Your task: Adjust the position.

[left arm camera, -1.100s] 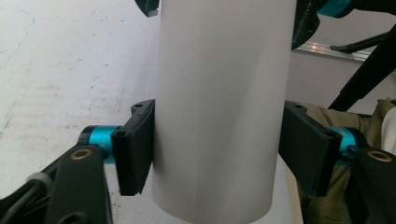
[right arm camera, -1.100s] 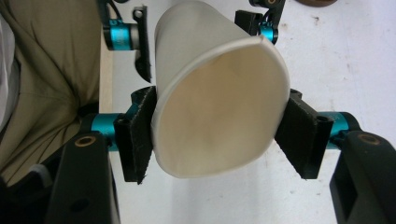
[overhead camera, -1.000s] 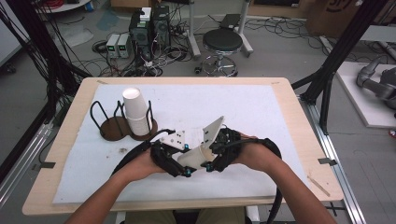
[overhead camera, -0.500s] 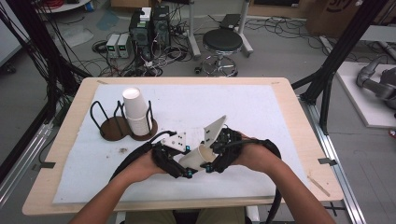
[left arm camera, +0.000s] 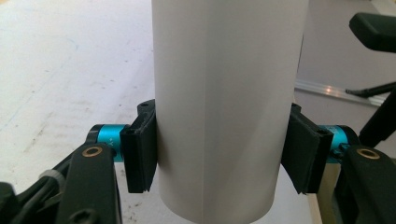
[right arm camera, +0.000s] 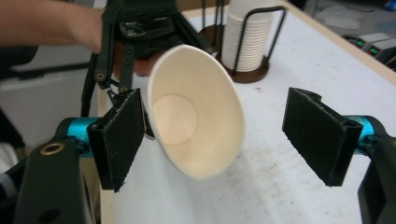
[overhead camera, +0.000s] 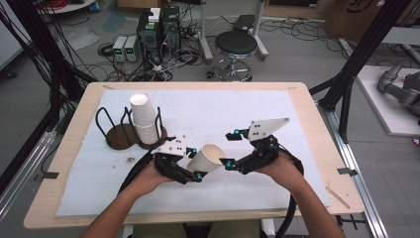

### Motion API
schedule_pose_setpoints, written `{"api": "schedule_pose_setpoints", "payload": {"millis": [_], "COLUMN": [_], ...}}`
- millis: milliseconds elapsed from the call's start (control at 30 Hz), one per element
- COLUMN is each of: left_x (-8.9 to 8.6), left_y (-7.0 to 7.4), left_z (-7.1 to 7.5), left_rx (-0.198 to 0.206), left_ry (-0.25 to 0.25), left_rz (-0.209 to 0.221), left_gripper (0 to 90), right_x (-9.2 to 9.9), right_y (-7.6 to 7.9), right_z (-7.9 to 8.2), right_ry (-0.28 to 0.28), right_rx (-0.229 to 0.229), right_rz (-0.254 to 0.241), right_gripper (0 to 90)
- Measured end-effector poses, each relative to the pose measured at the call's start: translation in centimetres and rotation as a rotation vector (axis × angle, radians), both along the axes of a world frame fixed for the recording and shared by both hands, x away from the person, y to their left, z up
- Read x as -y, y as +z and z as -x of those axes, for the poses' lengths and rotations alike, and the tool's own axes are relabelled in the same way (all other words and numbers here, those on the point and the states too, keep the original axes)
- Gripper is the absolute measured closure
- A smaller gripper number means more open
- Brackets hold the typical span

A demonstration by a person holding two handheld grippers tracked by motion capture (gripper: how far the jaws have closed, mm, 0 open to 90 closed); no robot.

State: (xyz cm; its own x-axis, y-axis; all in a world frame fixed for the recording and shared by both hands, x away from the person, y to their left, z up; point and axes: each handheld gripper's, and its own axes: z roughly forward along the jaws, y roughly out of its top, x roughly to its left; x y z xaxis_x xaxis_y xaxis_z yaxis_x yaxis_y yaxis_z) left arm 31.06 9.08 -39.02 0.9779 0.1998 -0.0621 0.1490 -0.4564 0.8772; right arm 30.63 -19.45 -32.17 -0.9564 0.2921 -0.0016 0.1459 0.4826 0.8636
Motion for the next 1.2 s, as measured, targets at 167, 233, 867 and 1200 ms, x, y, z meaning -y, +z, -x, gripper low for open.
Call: {"api": "schedule_pose_setpoints", "payload": {"millis": [167,233,867,1200], "left_x": [-0.5,-0.6,-2.9,-3.1], "left_y": [-0.3,-0.5,-1.3,-1.3], "left_z": [0.1,0.2,0.4,0.2], "left_rx": [0.007,0.013,0.096,0.107], "left_ry": [0.019,0.029,0.085,0.108], "left_rz": [0.061,0.077,0.353,0.373], "left_gripper": [36.5,36.5,35.8,35.7], "right_x": [1.4,2.1,7.9,8.8], "right_y": [-0.8,-1.2,-5.9,-7.0], "right_z": [0.1,0.2,0.4,0.7], "right_ry": [-0.066,-0.097,-0.347,-0.399], "right_rx": [0.026,0.035,0.038,0.050], "right_rz": [-0.048,-0.072,-0.146,-0.128], "right_gripper": [20.9,20.9,20.3,20.4]}}
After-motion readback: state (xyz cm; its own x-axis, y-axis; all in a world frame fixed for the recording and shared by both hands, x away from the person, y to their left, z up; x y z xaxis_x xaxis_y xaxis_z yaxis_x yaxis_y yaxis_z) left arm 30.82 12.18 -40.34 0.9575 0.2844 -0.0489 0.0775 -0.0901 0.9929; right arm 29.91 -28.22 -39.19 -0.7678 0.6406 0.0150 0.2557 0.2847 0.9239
